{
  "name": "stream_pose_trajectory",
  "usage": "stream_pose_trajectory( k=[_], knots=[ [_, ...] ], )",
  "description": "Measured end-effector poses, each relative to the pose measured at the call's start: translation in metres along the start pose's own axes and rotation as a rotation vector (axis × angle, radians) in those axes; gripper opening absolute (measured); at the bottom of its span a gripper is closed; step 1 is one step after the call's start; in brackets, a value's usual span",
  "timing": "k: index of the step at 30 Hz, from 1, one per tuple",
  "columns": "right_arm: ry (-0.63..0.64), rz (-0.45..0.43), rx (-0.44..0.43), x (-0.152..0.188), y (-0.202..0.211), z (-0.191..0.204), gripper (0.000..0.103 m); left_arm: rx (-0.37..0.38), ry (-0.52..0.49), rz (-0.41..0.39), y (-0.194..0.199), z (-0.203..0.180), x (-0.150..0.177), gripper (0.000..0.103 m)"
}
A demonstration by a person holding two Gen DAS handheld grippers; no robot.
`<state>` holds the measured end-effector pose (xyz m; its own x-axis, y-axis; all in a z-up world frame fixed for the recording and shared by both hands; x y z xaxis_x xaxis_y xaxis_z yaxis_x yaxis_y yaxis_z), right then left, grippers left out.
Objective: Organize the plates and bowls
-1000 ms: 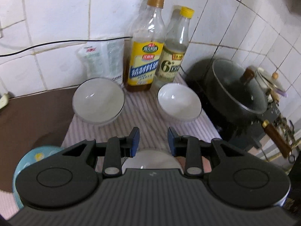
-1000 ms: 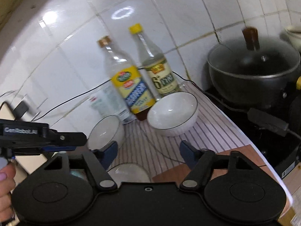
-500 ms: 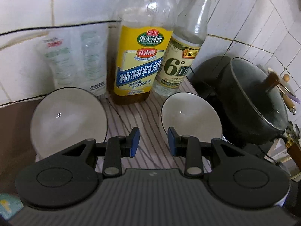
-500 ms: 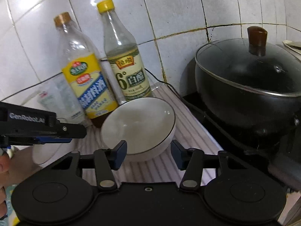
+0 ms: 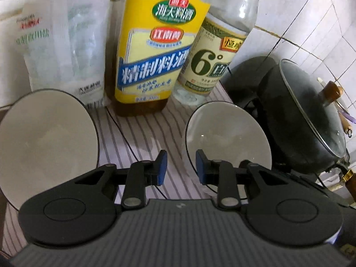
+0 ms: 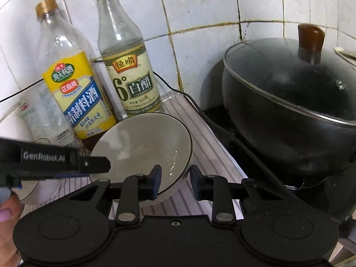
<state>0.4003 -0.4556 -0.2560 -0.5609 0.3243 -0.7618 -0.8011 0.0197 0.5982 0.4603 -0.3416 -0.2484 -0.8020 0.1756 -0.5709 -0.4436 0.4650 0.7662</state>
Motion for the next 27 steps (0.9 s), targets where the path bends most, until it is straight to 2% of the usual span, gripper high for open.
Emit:
stream_pose_trajectory(
  k=[2, 7, 16, 27],
  knots=[
    [0.001, 0.009, 0.013, 0.001, -0.004, 0.001, 0.027, 0.024, 0.005, 0.015, 0.000, -0.003, 0.003, 0.013],
    [-0.001, 0.013, 0.046, 0.003, -0.005, -0.001, 0.023, -0.011, -0.040, 0.003, 0.004, -0.011, 0.005, 0.012],
    [-0.030, 0.005, -0.024, 0.001, 0.022, 0.014, 0.022, -0.067, -0.094, 0.000, 0.043, -0.011, 0.009, 0.012],
    [0.015, -0.031, -0.129, -0.003, 0.086, 0.061, 0.022, -0.098, -0.089, -0.033, 0.128, 0.002, 0.021, 0.012]
  ],
)
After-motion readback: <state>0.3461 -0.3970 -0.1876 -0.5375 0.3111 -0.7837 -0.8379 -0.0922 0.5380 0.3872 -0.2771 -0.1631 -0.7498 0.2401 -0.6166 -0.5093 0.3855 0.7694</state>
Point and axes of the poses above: each gripper's, at about its wrist camera, not at the fingertips, and y roughly against the way its jaws point, z to its left, x to its underside, the point moved 10 cm from there along -y, roughly the way its jaws point, and after that the axes turned 4 degrees about -x, right-handed, at the moved point
